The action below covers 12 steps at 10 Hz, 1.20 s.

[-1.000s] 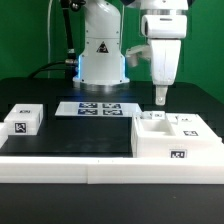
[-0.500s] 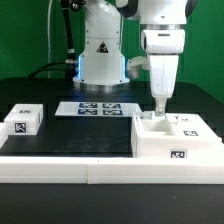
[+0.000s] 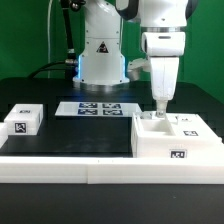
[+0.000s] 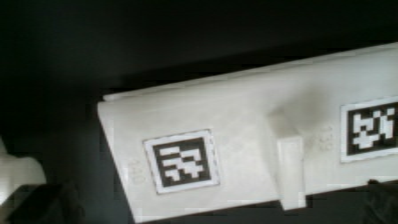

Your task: Assemble cabinet

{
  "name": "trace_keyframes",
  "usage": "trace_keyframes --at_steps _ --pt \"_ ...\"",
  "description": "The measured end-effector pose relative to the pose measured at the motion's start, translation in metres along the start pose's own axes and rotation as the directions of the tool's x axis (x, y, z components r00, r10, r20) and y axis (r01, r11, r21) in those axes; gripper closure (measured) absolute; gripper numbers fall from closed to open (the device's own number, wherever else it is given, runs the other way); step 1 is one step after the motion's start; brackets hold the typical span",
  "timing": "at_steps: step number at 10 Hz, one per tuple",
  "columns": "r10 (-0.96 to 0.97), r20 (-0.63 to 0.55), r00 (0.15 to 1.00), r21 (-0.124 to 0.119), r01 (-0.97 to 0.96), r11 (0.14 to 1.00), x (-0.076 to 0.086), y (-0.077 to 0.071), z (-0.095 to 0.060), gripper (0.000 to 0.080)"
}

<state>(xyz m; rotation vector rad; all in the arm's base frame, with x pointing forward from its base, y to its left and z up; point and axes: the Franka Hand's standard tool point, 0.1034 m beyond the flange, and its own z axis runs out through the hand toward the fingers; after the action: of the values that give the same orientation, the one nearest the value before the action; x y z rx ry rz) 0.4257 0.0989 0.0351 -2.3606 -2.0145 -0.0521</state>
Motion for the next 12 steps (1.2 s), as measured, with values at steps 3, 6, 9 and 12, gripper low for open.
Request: trace_keyframes --at_steps 3,6,9,12 --pt "-0.017 -0.01 1.0 0.012 0.018 1.0 -0.003 -0.005 0.013 0.0002" --pt "-0.017 -0.008 1.0 0.023 0.017 1.0 -0.009 -0.007 0.018 0.0002" --pt "-0.011 -0.008 1.0 0.024 0.011 1.0 -0.008 -0.007 0.018 0.0011" --pt "-0.009 -0.008 1.0 0.025 0.01 1.0 -0.008 -0.008 0.019 0.0463"
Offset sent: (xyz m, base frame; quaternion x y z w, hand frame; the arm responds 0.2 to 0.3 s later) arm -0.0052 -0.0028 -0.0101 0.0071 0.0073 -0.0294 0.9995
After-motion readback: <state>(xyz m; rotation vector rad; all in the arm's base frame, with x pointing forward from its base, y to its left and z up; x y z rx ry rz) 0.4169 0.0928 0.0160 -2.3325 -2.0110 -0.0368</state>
